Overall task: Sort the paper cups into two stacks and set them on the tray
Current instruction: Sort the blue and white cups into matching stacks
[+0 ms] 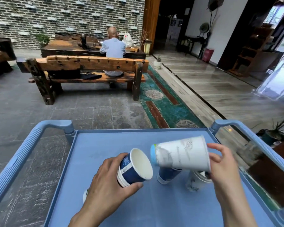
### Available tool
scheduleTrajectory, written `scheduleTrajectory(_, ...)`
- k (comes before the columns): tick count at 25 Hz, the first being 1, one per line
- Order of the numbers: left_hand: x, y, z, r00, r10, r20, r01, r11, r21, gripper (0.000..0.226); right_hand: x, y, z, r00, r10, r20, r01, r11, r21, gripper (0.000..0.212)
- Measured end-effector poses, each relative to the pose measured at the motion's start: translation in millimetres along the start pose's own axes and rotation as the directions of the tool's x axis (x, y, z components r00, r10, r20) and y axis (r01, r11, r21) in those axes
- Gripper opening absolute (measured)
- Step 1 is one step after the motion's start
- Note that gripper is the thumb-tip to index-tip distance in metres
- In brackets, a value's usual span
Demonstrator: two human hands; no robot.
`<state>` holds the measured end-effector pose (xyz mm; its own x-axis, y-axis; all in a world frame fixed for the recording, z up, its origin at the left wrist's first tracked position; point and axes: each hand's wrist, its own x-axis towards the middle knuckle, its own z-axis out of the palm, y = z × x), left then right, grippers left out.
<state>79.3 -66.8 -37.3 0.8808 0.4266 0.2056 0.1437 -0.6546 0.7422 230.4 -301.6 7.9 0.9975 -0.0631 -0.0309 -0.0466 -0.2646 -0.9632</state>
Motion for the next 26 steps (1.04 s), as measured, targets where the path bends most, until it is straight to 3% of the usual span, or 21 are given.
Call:
scheduleTrajectory(2, 2, -3, -4, 0.993, -0.117, -0.014, 0.112, 0.979, -0.172, 0.069, 20, -7, -52, 0.959, -0.02, -0.282, 0.043, 0.996, 0.077, 0.033)
scheduleTrajectory(5, 4, 3, -2, 0.984, -0.179, -0.014, 0.164, 0.93, -0.328, 0.063, 37, 1, -94, 0.894, -0.035, -0.446, 0.042, 0.999, 0.006, 0.032)
scheduleTrajectory(8, 2, 14, 2, 0.982, -0.186, 0.023, 0.182, 0.92, -0.348, 0.063, 48, 23, -87, 0.907, -0.1, -0.409, -0.052, 0.938, -0.344, 0.029)
scheduleTrajectory(12, -1, 24, 2, 0.981, -0.171, 0.094, 0.192, 0.925, -0.326, 0.063, 46, 47, -51, 0.978, 0.007, -0.208, -0.122, 0.831, -0.542, 0.031)
scheduleTrajectory(14, -4, 30, 1, 0.983, -0.141, 0.121, 0.173, 0.932, -0.317, 0.064, 33, 46, -40, 0.972, -0.035, -0.232, -0.112, 0.798, -0.592, 0.038)
scheduleTrajectory(16, -4, 35, 4, 0.986, -0.108, 0.129, 0.142, 0.946, -0.292, 0.066, 10, 32, -23, 0.973, -0.115, -0.2, 0.006, 0.879, -0.476, 0.042)
scheduleTrajectory(18, -4, 41, 10, 0.986, -0.069, 0.154, 0.109, 0.957, -0.268, 0.069, -19, 10, 0, 0.993, -0.026, 0.118, 0.055, 0.966, -0.253, 0.039)
scheduleTrajectory(20, -5, 44, 17, 0.983, -0.02, 0.184, 0.068, 0.964, -0.258, 0.076, -41, 1, 23, 0.906, 0.074, 0.417, -0.024, 0.992, -0.122, 0.029)
scheduleTrajectory(21, -6, 45, 21, 0.978, 0.012, 0.208, 0.04, 0.969, -0.246, 0.082, -45, 1, 30, 0.884, 0.065, 0.463, -0.034, 0.997, -0.076, 0.027)
scheduleTrajectory(24, -12, 41, 26, 0.956, 0.084, 0.28, -0.026, 0.978, -0.206, 0.1, -36, -9, 20, 0.927, 0.016, 0.375, -0.03, 0.999, 0.032, 0.036)
scheduleTrajectory(26, -13, 30, 23, 0.968, 0.051, 0.245, -0.011, 0.987, -0.163, 0.103, -16, -25, -8, 0.981, -0.072, 0.181, 0.045, 0.988, 0.149, 0.032)
